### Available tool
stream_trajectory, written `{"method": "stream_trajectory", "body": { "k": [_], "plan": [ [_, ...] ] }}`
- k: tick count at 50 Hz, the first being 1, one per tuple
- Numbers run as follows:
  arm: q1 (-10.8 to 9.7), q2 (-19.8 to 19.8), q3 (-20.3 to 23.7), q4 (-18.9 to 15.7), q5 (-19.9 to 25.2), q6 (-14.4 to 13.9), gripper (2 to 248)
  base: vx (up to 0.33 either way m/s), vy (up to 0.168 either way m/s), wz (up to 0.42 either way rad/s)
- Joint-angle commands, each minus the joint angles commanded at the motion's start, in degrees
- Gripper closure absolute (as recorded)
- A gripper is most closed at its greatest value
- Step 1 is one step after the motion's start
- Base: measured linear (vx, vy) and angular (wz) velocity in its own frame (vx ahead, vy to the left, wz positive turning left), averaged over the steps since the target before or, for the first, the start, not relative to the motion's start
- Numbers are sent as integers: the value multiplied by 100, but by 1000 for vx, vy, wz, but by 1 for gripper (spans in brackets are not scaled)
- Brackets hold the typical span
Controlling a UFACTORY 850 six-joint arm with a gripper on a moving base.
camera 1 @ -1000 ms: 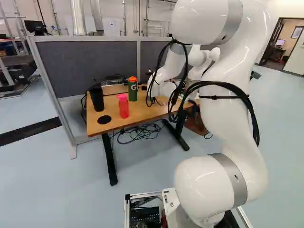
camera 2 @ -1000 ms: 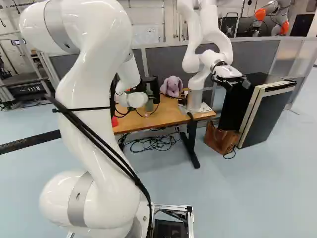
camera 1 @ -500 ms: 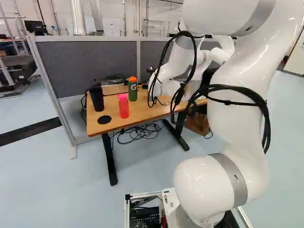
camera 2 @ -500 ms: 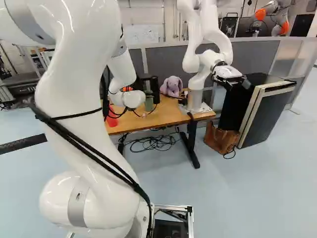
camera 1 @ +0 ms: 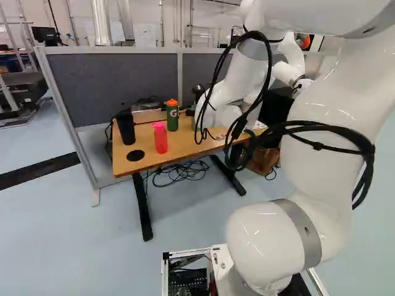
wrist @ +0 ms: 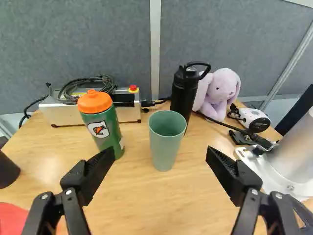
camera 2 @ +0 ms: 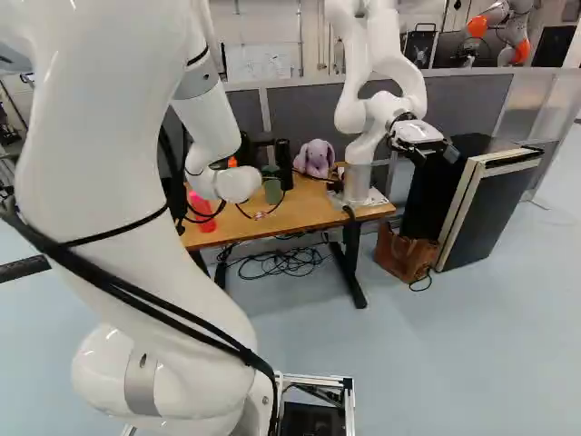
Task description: Place the green cup on the table
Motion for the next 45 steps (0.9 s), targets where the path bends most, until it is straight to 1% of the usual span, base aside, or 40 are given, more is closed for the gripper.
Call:
{"method": "stream_trajectory", "body": {
  "k": [21,33,45],
  "plan": [
    [27,601,634,0,0,0,3,0,0,0],
    [21,628,670,8,10,0,3,0,0,0],
    [-3,725,798,36,44,0,3,0,0,0]
  ]
}}
